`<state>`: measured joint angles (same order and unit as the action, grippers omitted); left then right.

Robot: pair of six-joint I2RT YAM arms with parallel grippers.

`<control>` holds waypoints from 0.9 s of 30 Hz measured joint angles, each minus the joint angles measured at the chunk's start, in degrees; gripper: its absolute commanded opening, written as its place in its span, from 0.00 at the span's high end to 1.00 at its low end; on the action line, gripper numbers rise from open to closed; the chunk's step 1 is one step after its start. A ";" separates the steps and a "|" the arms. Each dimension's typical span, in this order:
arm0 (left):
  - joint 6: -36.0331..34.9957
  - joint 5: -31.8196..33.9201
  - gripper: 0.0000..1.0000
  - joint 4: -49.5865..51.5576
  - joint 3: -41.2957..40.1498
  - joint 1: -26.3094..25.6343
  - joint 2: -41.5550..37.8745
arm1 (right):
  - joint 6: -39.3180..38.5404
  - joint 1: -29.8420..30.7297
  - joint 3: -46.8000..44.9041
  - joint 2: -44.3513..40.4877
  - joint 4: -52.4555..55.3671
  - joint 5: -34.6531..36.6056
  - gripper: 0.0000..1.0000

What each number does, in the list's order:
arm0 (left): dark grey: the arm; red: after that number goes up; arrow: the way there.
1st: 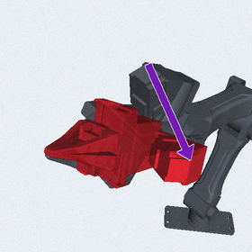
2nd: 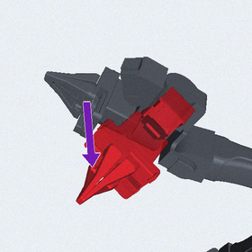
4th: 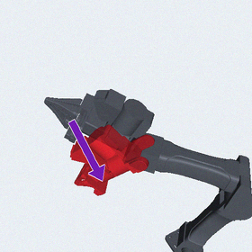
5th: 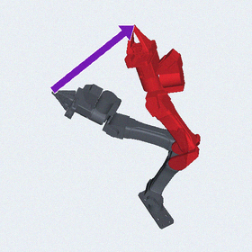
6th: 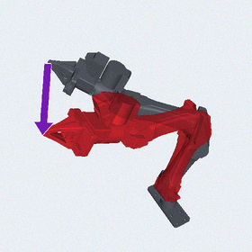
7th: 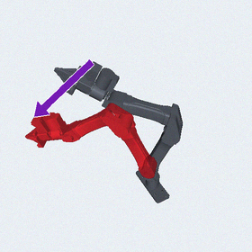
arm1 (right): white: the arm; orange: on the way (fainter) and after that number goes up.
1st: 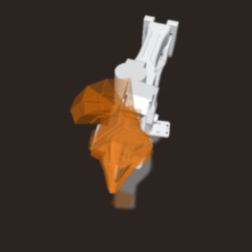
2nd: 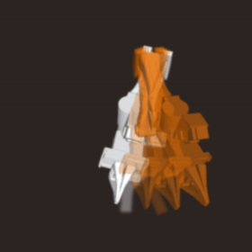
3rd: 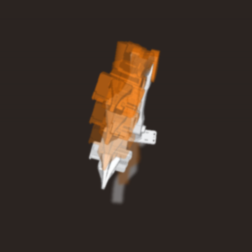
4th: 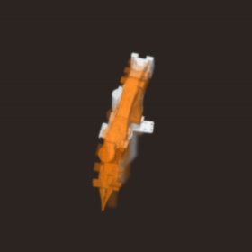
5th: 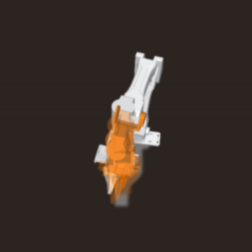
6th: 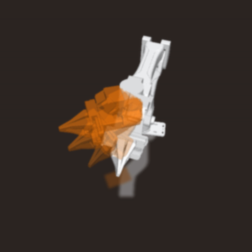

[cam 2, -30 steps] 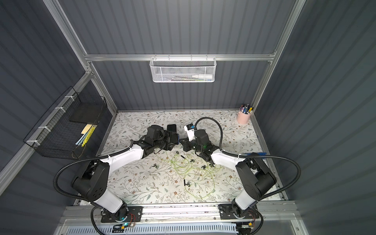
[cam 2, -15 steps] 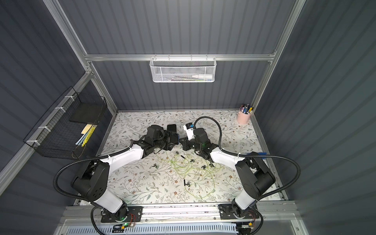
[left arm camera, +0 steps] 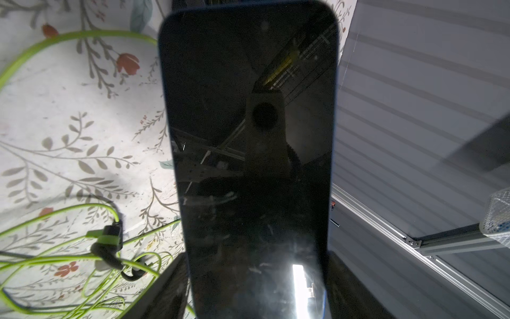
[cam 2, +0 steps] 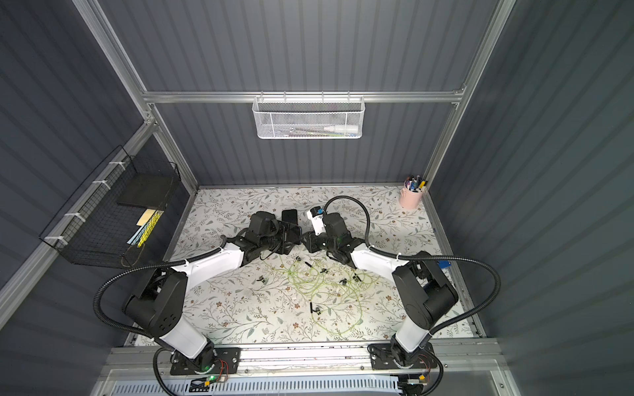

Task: Plug wired earphones into phones
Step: Insert the wired earphone into the phone, then place the phone at the center of the board.

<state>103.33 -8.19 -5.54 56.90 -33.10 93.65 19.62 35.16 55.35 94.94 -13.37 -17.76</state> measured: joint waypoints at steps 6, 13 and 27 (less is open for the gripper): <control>-6.27 1.66 1.00 7.26 4.22 0.04 2.93 | -0.55 -2.84 0.04 -5.05 9.29 0.07 0.24; -22.95 5.55 1.00 21.99 24.61 0.20 15.34 | 0.15 -8.87 -1.49 -12.70 14.53 0.37 0.23; -60.72 6.64 1.00 52.02 71.80 -3.72 47.28 | 2.54 -13.49 -9.01 -13.88 15.93 1.42 0.22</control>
<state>42.61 -1.54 46.48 128.70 -36.82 140.92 22.15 21.67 46.35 81.06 2.57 -16.34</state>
